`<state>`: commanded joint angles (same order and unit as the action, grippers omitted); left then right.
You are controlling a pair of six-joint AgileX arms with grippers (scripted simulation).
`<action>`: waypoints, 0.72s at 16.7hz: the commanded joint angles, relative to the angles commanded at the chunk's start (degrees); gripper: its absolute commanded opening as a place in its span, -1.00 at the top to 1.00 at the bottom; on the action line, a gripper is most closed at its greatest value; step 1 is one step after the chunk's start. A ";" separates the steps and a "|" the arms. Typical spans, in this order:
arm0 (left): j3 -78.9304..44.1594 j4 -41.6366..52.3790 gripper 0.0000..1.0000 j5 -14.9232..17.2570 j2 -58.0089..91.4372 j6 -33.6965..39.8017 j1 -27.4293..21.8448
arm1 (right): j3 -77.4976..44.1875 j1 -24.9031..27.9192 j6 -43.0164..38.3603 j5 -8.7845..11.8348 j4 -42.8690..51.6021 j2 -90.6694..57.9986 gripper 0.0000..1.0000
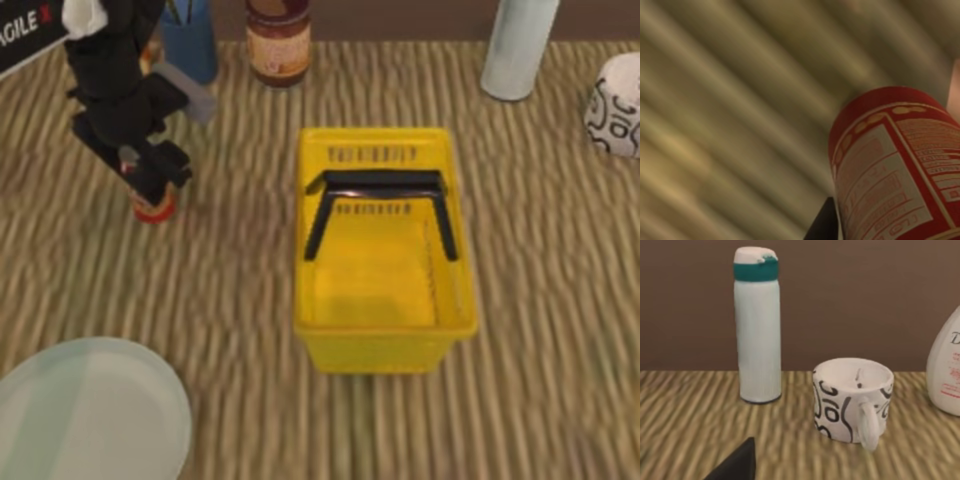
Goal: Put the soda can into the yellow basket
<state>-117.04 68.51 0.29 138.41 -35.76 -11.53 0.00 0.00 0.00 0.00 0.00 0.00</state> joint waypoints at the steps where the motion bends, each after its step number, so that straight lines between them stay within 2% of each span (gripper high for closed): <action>1: 0.00 0.00 0.66 0.00 0.00 0.00 0.00 | 0.00 0.00 0.00 0.00 0.00 0.00 -1.00; 3: 0.00 0.00 0.96 0.00 0.00 0.00 0.00 | 0.00 0.00 0.00 0.00 0.00 0.00 -1.00; 4: 0.00 0.00 1.00 0.00 0.00 0.00 0.00 | 0.00 0.00 0.00 0.00 0.00 0.00 -1.00; 12: 0.03 0.01 1.00 -0.01 -0.08 -0.07 0.09 | 0.00 0.00 0.00 0.00 0.00 0.00 -1.00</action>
<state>-117.01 68.52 0.29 138.33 -35.84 -11.44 0.00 0.00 0.00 0.00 0.00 0.00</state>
